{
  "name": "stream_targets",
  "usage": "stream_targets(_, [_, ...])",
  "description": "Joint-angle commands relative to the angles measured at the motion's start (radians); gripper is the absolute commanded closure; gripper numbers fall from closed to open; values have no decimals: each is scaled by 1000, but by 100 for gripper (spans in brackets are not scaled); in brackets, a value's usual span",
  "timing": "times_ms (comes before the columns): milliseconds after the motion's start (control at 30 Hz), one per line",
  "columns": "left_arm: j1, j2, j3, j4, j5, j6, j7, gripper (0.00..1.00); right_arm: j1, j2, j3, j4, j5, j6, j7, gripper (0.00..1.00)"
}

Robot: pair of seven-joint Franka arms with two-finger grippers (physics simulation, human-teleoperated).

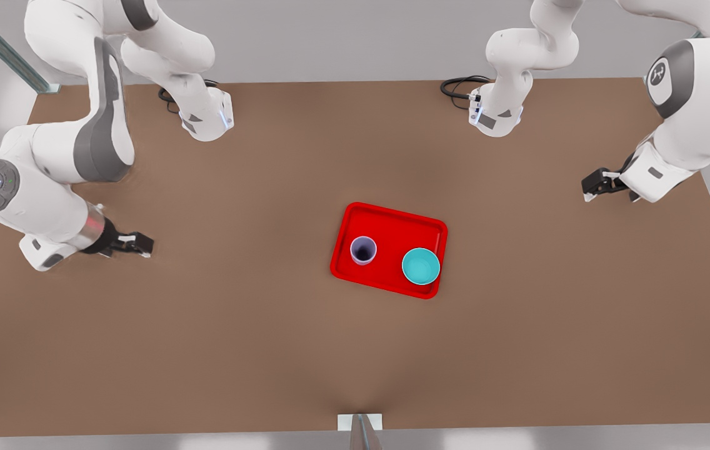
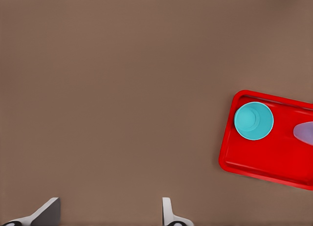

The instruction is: Place the bowl on the tray with the left arm and the cup on the tray with the right arm

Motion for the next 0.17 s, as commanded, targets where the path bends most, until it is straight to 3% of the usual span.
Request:
stream_targets(0, [1, 0, 0, 0, 1, 0, 0, 0, 3, -11, 0, -6, 0, -1, -8, 0])
stream_targets(133, [1, 3, 0, -3, 1, -5, -6, 0, -6, -68, -1, -58, 0, -7, -6, 0])
